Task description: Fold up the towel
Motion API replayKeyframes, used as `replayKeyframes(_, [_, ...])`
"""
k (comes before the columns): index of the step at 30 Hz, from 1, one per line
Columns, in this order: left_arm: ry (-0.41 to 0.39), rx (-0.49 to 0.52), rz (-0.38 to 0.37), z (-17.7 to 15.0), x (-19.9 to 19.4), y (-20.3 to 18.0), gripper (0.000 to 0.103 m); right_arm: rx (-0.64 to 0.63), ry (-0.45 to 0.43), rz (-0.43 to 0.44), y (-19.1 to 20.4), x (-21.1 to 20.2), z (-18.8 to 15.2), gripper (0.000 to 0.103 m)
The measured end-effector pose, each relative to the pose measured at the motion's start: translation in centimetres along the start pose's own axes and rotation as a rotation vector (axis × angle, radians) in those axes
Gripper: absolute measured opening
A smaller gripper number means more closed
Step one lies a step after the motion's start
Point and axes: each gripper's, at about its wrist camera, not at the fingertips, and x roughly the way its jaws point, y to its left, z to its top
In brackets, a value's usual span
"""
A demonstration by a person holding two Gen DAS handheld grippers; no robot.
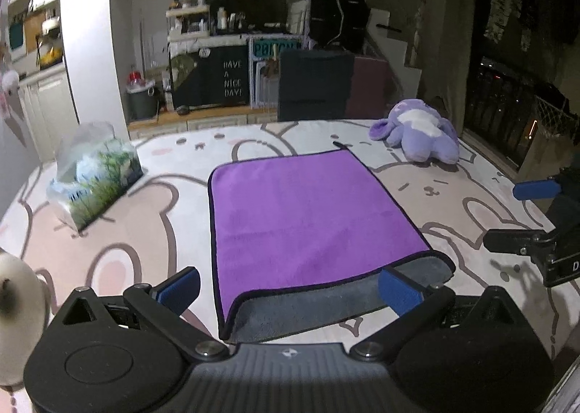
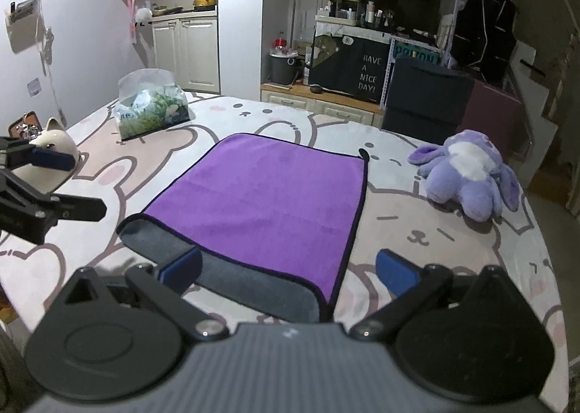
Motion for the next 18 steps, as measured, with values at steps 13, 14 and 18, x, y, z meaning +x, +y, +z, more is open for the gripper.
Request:
replayKeyframes(13, [0.109,-0.055,-0.057,-0.6,5.1,3.0,0.089,0.045,0.040,0.019,-1.7,4.1,-1.9,0.103])
replayKeyframes(14, [0.121,-0.060,-0.063,-0.7,5.5,3.2,0.087,0.052,0.041,0.019,-1.8,4.5,-2.0,0.103])
replayKeyframes(18, [0.159,-0.067,-0.071,-1.0,6.9,3.8,0.078,0.054,0.056,0.014,-2.4,6.1,-2.4,0.103])
